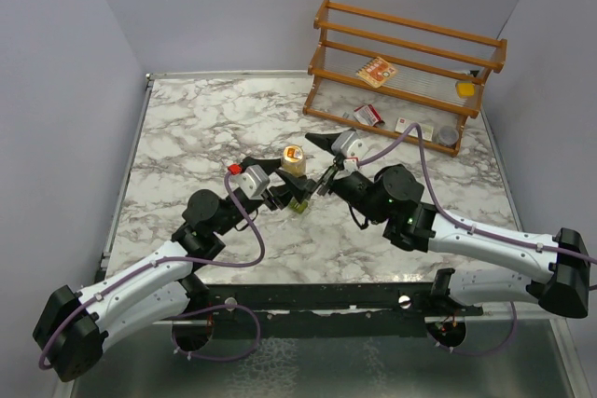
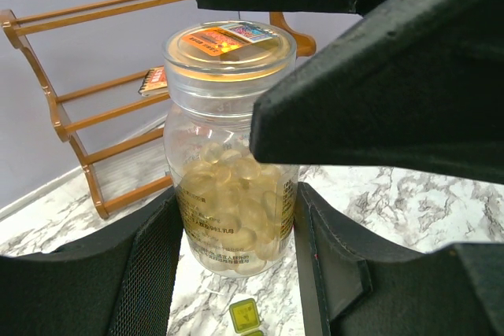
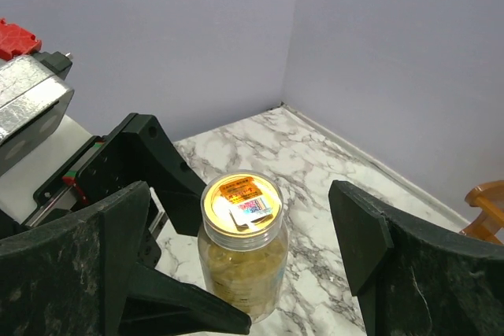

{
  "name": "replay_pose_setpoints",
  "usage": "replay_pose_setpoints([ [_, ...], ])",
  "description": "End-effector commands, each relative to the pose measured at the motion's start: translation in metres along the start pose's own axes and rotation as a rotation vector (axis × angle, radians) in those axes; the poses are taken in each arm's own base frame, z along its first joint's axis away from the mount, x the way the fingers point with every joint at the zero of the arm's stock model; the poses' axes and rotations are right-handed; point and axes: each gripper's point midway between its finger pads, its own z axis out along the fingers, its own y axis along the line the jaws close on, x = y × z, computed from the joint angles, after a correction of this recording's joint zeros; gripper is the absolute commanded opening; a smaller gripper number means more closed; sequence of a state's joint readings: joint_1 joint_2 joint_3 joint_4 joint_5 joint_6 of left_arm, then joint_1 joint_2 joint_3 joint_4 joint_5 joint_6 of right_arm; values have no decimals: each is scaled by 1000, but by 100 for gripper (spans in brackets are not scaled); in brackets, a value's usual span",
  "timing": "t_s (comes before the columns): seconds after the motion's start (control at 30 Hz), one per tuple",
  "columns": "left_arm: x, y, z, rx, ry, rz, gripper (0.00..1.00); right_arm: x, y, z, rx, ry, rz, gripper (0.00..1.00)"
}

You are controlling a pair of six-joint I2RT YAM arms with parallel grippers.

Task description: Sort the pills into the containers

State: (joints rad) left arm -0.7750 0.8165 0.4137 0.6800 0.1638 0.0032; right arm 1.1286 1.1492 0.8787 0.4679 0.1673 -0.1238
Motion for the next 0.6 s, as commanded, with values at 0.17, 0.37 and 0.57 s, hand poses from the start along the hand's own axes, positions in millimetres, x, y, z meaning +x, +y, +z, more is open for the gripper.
replay_pose_setpoints([
  [0.17, -17, 7, -1, -42, -66, 15, 0, -4, -10, -5, 57, -4, -6, 89],
  [0.37, -17, 5, -1, -37, -68, 12, 0, 2, -9, -3, 59, 13, -10, 83],
  [0.57, -19, 2, -1, -20, -74, 8, 0, 7, -10, -1, 68, 23, -18, 84],
])
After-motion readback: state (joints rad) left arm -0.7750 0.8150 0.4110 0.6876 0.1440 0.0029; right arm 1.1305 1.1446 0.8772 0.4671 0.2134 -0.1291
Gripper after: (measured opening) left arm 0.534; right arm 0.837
